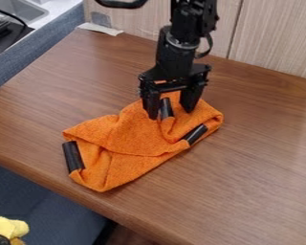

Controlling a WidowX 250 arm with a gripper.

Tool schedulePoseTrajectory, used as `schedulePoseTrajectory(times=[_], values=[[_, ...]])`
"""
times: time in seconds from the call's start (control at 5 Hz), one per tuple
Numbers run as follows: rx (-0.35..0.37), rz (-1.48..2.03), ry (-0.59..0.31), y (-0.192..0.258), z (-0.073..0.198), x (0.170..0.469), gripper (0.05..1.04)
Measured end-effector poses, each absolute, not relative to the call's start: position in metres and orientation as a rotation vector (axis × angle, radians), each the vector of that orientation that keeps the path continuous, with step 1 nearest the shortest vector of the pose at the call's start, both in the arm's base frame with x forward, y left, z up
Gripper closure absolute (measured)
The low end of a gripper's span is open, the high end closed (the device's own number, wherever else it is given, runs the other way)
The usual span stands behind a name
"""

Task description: Unfold the cloth from the top

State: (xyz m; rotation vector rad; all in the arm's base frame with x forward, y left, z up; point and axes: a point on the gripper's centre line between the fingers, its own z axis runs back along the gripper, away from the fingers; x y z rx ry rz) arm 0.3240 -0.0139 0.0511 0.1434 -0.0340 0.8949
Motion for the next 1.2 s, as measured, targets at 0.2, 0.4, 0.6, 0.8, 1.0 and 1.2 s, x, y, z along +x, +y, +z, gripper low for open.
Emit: schedulePoseTrajectory(times=[0.2,0.4,0.6,0.8,1.0,1.2], values=[[0.164,0.897,-0.024,-0.012,0.044,0.326,0.083],[0.180,0.907,-0.022,-0.009,0.043,0.324,0.118],[0.191,0.916,-0.021,-0.002,0.042,0.323,0.391],[0.192,0.924,-0.017,0.000,0.041,0.322,0.698],[0.191,0.930,-0.016,0.000,0.041,0.322,0.907],[0.180,0.934,-0.010,-0.002,0.041,0.322,0.997]])
